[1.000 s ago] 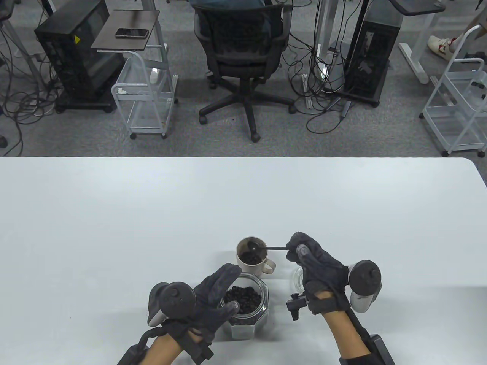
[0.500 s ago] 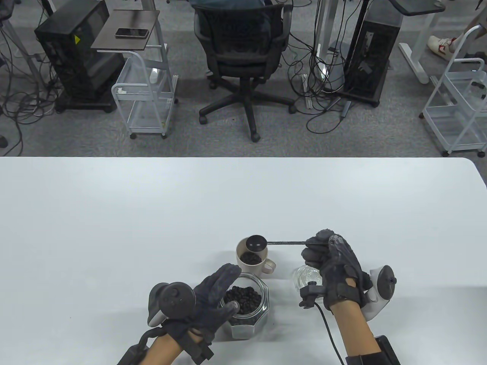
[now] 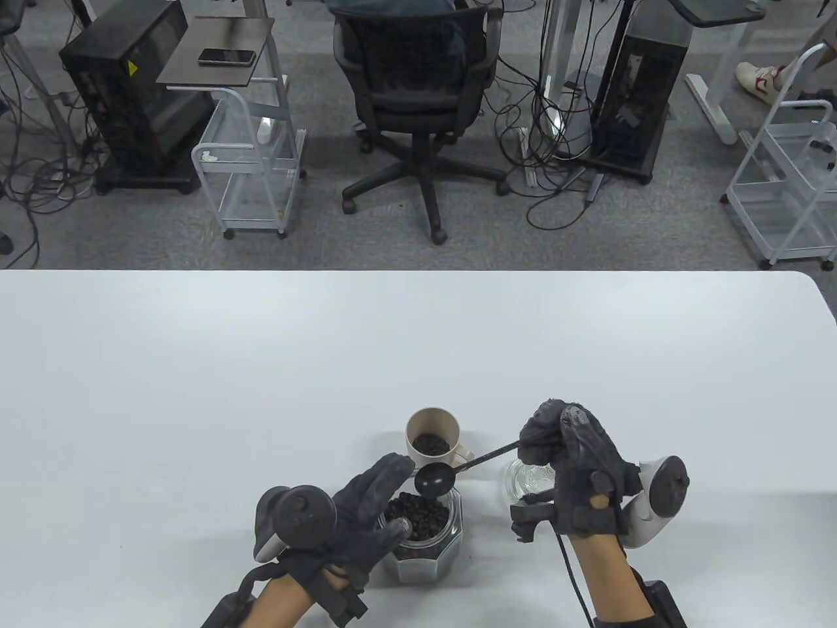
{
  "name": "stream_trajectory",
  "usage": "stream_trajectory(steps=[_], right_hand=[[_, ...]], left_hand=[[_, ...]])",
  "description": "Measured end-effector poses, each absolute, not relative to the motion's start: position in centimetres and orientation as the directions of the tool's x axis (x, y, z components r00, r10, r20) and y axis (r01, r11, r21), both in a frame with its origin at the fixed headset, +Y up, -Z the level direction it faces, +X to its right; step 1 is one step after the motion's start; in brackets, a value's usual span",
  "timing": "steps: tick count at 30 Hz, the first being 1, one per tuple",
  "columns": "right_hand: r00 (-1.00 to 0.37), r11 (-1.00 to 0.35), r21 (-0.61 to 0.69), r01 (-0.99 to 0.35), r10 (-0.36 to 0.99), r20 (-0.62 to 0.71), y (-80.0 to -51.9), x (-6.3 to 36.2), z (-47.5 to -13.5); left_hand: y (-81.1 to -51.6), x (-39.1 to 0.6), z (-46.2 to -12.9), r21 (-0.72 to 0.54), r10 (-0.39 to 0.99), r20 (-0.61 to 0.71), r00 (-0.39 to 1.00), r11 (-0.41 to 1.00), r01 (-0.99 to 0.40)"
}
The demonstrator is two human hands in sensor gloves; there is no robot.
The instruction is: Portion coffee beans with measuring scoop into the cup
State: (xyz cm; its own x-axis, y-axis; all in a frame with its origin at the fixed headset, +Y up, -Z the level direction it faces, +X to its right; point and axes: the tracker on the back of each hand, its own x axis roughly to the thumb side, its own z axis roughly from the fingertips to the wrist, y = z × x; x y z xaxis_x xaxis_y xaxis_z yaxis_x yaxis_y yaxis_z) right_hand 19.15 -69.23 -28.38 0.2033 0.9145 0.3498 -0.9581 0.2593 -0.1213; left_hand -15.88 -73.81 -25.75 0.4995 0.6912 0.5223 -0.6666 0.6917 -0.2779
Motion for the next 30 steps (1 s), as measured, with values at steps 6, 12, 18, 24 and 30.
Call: stream_trajectory(steps=[6, 12, 18, 24, 30], right_hand=[[-0.011, 0.073, -0.127, -0.989, 0.825, 0.564, -66.8, 17.4, -27.0], [-0.195, -0.145, -0.130, -0.981, 0.688, 0.699, -65.2, 15.0, -25.5], [-0.309, -0.325, -0.143, -0.935, 0.547, 0.778, -64.4, 12.2, -24.0], [-0.361, -0.465, -0.126, -0.876, 0.462, 0.810, -64.3, 10.5, -23.3], [-0.393, -0.552, -0.104, -0.827, 0.435, 0.810, -64.6, 9.6, -23.4]], left_hand=[[-73.8, -15.9, -25.7, -0.278, 0.692, 0.521, 0.500, 0.691, -0.667], [-73.8, -15.9, -25.8, -0.279, 0.691, 0.523, 0.499, 0.692, -0.666], [-73.8, -15.9, -25.8, -0.277, 0.690, 0.525, 0.499, 0.692, -0.667], [-73.8, -15.9, -25.8, -0.276, 0.689, 0.525, 0.500, 0.693, -0.666], [-73.8, -15.9, -25.8, -0.276, 0.691, 0.526, 0.496, 0.691, -0.668]])
